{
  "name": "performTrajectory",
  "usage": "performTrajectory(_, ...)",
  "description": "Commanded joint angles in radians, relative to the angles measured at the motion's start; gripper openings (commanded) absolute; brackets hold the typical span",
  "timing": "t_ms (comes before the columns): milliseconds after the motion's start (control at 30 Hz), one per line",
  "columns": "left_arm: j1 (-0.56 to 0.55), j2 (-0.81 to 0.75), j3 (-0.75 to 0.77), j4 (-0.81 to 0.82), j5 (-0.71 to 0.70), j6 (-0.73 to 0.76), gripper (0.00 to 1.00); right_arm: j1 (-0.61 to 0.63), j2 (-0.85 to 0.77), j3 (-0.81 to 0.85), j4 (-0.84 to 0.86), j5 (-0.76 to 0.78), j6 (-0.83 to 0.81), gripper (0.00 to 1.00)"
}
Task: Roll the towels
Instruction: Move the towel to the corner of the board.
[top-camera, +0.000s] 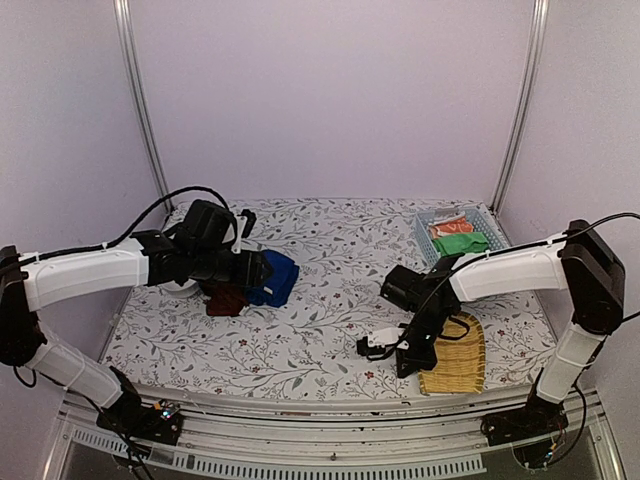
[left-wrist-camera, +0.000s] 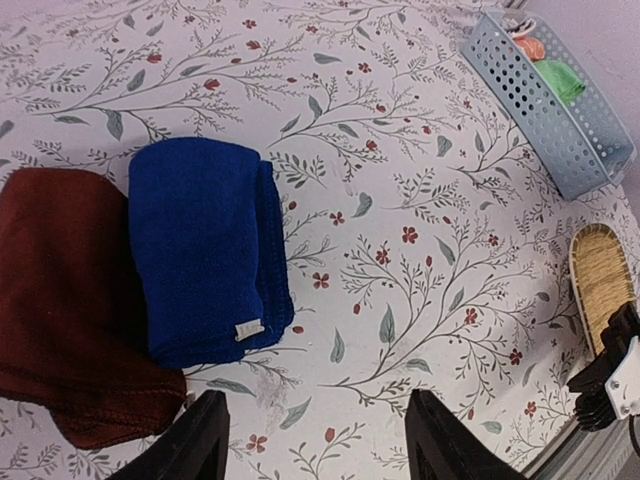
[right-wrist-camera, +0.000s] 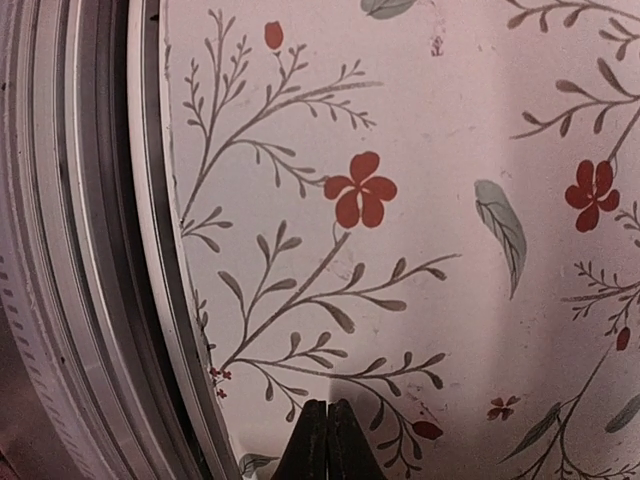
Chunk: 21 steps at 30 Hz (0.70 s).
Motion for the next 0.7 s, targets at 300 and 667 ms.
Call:
performTrajectory(300,-0.016,0.061,0.077,-0.139,-0.079,0.011,0.63,-0.106,-0.142,-0.152,-0.044,0.073,0.035,0.05)
performTrajectory(667,-0.014,0.023,0.052,-0.418,-0.233,-0.095,0.44,-0.11,-0.219,-0.059,0.043,-0.191,0.003,0.22)
